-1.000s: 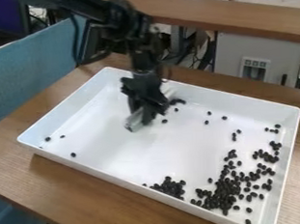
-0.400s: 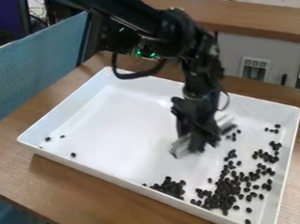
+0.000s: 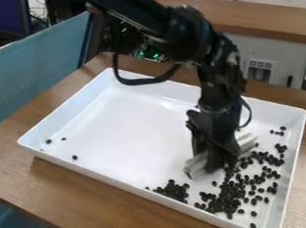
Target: Sweep into pile
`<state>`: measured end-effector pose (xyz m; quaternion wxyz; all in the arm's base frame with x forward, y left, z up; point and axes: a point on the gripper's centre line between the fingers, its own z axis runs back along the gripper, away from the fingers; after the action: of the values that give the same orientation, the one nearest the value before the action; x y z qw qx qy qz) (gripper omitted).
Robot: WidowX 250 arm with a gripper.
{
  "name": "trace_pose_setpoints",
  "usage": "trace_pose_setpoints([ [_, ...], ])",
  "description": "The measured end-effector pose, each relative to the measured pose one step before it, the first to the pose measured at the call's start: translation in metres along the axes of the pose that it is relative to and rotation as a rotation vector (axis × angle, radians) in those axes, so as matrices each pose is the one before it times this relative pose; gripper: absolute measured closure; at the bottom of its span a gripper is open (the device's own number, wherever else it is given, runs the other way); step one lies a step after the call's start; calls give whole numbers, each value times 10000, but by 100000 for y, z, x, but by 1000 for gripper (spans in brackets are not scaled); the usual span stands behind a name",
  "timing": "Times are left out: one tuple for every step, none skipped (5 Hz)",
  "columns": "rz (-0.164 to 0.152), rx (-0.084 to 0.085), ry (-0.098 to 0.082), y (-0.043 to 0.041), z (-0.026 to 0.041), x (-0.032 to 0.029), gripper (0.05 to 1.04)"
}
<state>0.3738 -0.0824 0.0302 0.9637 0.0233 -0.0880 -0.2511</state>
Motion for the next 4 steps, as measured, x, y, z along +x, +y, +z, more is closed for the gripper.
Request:
trace_pose_setpoints([
  [1242,218,-534,3756,2714,-761,701],
  [1193,323,62,3716,1072,-927,701],
  [762,164,275,2097,604,-377,702],
  [1123,159,590,3189,-153,-1746,701],
])
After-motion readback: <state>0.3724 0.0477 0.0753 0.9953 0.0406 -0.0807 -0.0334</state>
